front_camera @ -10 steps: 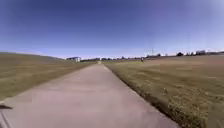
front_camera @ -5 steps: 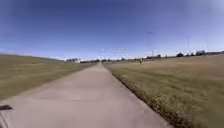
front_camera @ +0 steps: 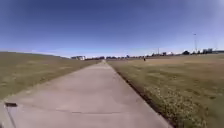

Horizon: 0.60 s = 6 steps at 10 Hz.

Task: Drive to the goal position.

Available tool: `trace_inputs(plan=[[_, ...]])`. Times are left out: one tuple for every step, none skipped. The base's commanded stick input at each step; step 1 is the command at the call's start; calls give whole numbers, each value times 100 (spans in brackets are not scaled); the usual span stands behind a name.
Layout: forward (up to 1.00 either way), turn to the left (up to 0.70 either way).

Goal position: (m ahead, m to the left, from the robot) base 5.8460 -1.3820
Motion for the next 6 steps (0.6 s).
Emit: trace_inputs(plan=[[100, 0], [100, 0], [100, 0], [100, 0], [100, 0], [100, 0]])
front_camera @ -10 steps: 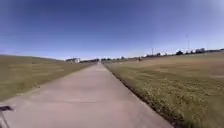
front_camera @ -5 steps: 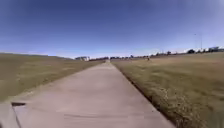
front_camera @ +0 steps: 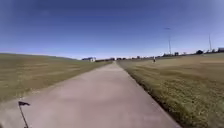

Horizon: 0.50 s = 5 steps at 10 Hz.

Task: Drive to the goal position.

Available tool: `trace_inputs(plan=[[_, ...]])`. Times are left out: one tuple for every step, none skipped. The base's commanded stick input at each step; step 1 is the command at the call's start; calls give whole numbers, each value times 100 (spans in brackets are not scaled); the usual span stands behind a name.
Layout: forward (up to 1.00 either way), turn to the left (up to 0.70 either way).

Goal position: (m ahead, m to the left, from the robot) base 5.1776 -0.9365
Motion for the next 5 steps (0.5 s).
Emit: trace_inputs(plan=[[100, 0], [100, 0], [100, 0], [100, 0], [100, 0]])
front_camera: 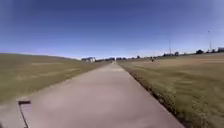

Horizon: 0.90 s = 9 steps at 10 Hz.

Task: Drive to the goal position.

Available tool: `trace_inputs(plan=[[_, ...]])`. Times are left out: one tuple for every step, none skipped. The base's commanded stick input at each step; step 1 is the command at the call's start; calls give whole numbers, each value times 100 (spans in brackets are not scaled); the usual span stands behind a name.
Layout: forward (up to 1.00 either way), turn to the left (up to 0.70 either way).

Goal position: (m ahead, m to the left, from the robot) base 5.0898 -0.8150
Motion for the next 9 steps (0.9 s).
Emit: trace_inputs(plan=[[100, 0], [100, 0], [100, 0], [100, 0], [100, 0], [100, 0], [100, 0], [100, 0], [100, 0]])
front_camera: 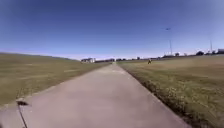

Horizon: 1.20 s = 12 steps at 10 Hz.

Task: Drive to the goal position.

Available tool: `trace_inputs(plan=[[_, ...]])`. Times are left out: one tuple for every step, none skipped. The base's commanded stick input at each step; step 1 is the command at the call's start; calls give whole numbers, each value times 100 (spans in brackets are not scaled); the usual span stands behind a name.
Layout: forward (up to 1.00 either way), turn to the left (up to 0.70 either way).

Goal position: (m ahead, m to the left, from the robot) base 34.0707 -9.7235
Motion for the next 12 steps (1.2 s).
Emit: trace_inputs(plan=[[100, 0], [100, 0], [100, 0], [100, 0], [100, 0], [100, 0], [100, 0], [100, 0], [100, 0], [100, 0], [100, 0], [100, 0]])
